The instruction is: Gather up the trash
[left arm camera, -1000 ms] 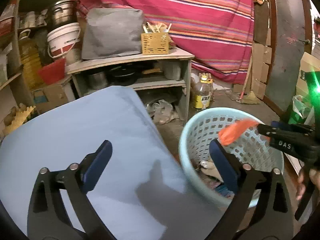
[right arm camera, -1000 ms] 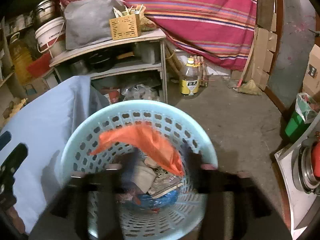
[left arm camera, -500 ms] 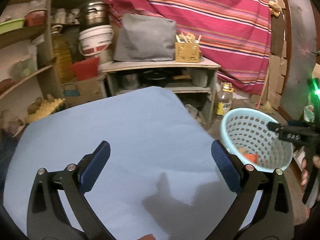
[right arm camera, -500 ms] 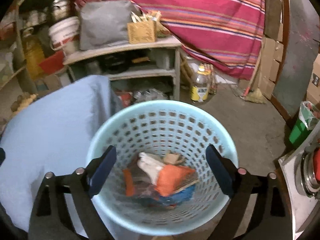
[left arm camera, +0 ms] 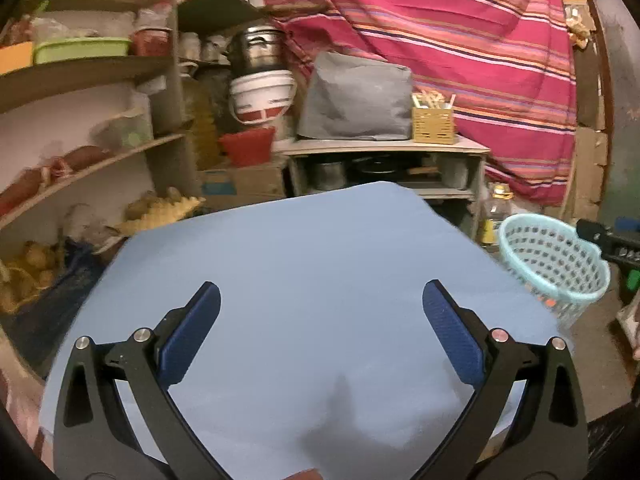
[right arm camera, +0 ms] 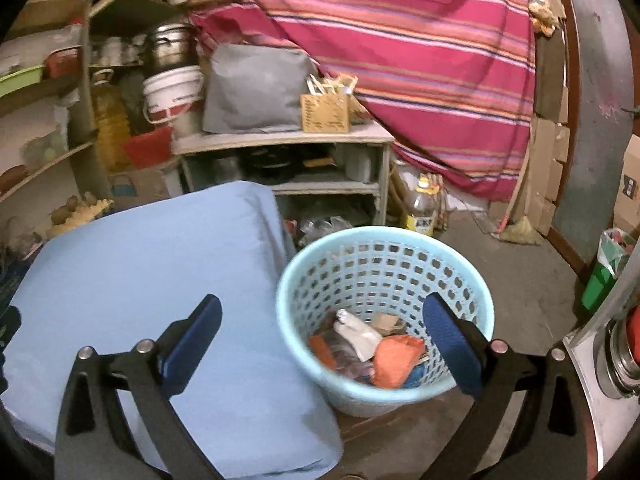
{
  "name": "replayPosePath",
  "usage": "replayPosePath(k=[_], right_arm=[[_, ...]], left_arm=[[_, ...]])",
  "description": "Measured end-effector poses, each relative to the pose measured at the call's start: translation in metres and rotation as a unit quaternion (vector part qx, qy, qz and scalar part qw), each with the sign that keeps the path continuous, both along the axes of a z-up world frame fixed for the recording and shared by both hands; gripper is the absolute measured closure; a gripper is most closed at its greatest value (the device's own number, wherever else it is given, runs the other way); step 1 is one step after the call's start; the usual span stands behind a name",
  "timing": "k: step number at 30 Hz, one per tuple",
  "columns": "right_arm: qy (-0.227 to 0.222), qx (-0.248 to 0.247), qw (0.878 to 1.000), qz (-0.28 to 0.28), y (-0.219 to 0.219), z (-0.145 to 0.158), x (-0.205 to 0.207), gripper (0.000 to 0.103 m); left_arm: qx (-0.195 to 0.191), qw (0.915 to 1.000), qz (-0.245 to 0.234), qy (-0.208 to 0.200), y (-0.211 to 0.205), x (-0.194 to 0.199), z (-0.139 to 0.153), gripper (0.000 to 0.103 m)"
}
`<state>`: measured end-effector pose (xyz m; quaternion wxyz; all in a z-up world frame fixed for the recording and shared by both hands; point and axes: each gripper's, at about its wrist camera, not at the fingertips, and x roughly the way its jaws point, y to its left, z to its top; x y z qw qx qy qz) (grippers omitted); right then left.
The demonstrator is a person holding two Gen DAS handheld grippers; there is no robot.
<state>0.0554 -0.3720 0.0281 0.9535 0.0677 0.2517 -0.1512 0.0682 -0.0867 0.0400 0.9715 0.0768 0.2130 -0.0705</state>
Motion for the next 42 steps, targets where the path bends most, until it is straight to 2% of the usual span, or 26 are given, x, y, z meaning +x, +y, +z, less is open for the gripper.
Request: replayPosePath(k=[8, 12, 19, 29, 42], right_arm=[[-0.029, -0.016, 0.999, 0.043, 0.060, -0.005, -0.026, 0.005], [-0.035, -0.013, 0.997, 0.062, 0.084, -0.014, -0.034, 0.005], [-0.046, -0.044, 0.994, 0.087, 0.124, -0.026, -0.042, 0.005], [-0.055, -0.067, 0.990, 0.110, 0.157, -0.040, -0.048, 0.005], [-0.058, -0.070, 0.989, 0.115, 0.161, -0.038, -0.044, 0.005]], left_arm=[[-0.008, 0.9999, 0.009, 0.005, 0.030, -0.028, -0.018, 0.005], [-0.022, 0.9995, 0.022, 0.008, 0.047, -0.031, -0.024, 0.005], [-0.035, 0.9982, 0.049, 0.007, 0.069, -0.031, -0.033, 0.005], [-0.056, 0.9961, 0.068, 0.006, 0.089, -0.029, -0.037, 0.005], [-0.058, 0.9962, 0.065, 0.003, 0.085, -0.030, -0.036, 0.005]])
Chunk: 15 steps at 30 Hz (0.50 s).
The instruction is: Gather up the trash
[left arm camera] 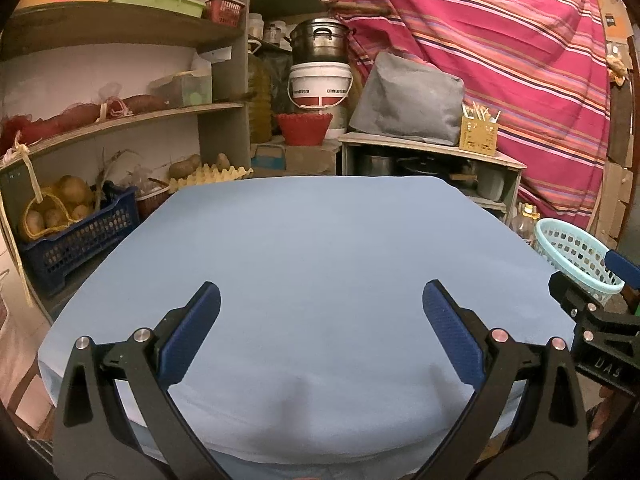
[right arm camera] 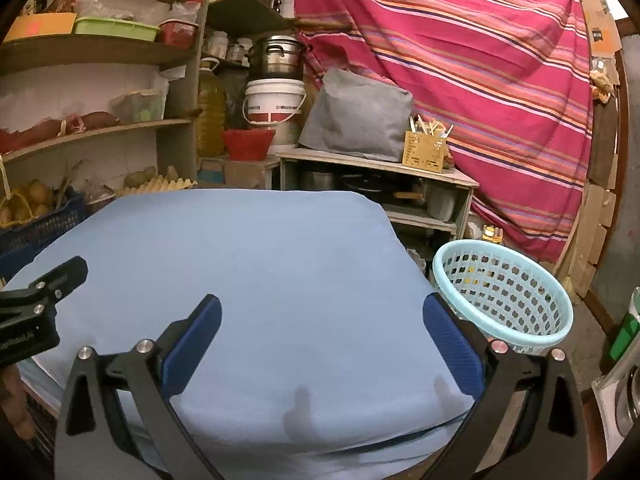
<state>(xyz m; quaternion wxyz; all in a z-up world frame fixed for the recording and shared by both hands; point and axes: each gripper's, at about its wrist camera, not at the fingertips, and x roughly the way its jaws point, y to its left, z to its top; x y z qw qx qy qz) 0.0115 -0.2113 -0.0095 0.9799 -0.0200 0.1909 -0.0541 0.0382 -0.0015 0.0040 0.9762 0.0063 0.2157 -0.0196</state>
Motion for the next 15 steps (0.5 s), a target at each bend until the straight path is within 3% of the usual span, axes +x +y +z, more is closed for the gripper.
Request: replayPosePath(k=[15], right_arm=[[-0.002, -0.002, 1.000, -0.003, 0.0016, -0.0007, 0.0005, 0.005]], left_arm=[[0.000, 1.0000, 0.001, 0.004, -0.0009, 0.0019, -0.0028, 0.005]])
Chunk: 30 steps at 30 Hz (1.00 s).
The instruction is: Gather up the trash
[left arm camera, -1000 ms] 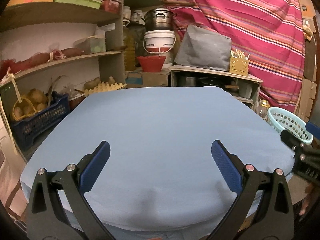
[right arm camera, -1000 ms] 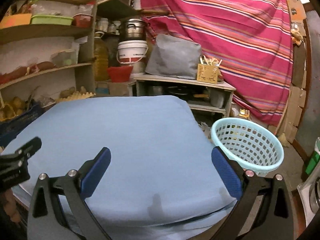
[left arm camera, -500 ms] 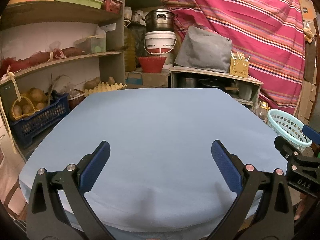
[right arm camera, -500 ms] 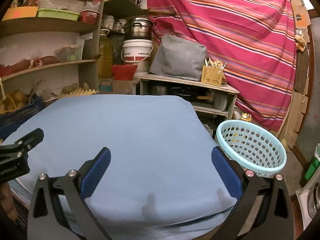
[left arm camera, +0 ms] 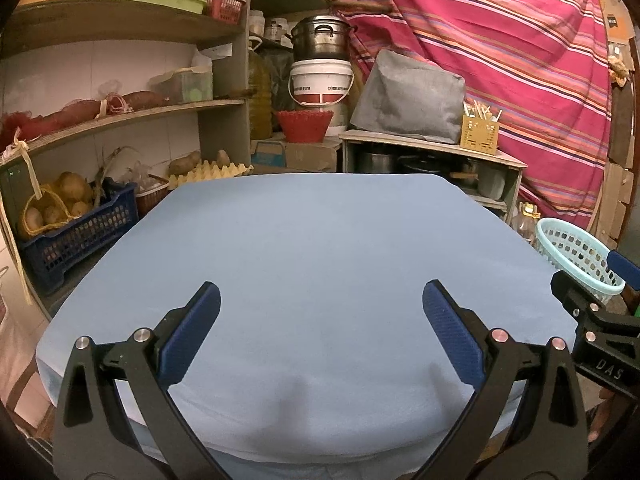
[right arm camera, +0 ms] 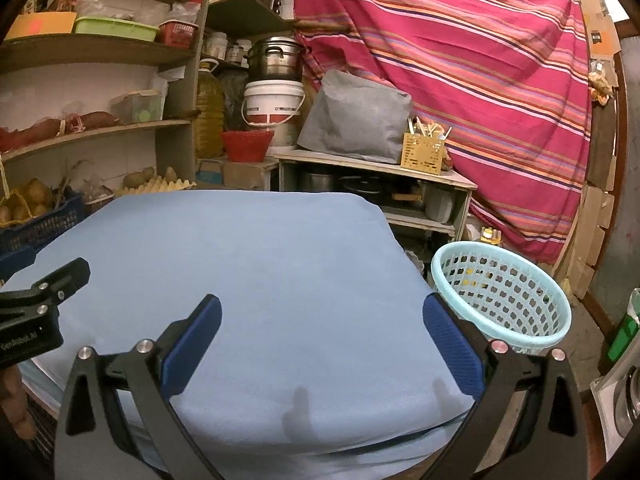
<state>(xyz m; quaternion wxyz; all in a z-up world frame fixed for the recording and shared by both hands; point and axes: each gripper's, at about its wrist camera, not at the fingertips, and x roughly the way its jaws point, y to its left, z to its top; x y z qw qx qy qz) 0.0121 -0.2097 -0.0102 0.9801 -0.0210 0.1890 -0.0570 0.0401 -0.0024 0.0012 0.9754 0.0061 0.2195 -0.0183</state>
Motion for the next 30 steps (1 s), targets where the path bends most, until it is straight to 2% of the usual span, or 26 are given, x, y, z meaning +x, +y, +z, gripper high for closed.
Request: replayPosePath(k=[30], right_arm=[[-0.007, 0.003, 1.000, -0.006, -0.015, 0.002, -0.003, 0.005]], left_arm=[[-0.001, 1.0000, 0.007, 0.000, 0.014, 0.004, 0.000, 0.005]])
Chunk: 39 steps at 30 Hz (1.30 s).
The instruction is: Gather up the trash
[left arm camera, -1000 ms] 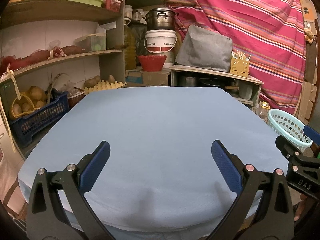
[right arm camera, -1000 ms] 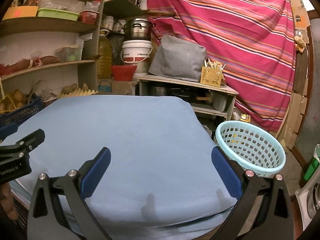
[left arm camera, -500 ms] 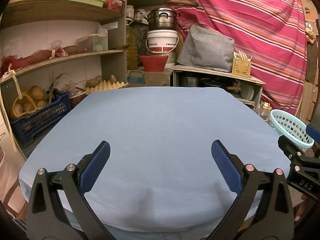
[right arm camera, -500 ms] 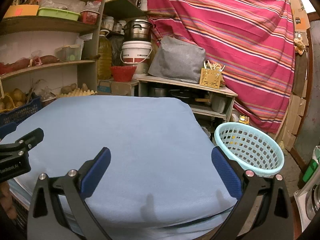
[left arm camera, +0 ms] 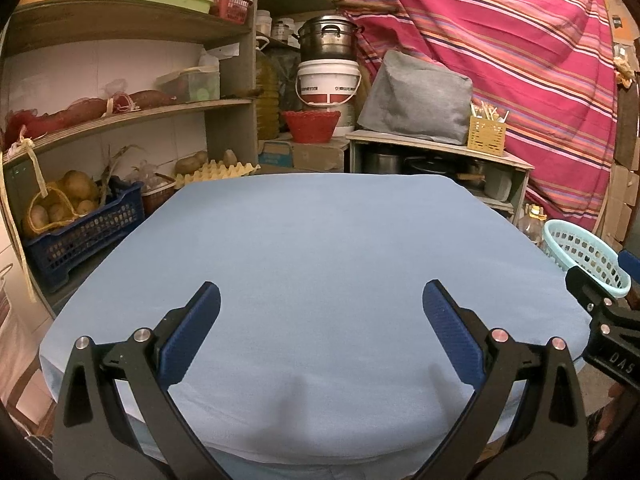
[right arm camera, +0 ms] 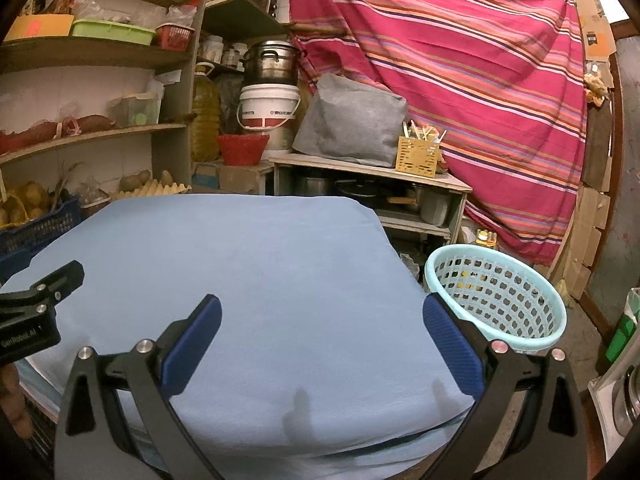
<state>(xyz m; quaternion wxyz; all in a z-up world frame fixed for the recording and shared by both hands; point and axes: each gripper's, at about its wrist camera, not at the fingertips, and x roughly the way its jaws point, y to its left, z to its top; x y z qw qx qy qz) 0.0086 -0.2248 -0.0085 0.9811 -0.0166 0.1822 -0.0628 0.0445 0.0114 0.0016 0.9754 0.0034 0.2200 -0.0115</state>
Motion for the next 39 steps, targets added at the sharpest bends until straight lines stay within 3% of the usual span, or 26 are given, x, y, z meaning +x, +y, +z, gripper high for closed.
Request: replayPosePath(k=[39], right_arm=[[0.001, 0.001, 1.000, 0.001, -0.004, 0.000, -0.001, 0.005]], left_arm=[[0.002, 1.0000, 0.005, 0.000, 0.011, 0.001, -0.003, 0.005]])
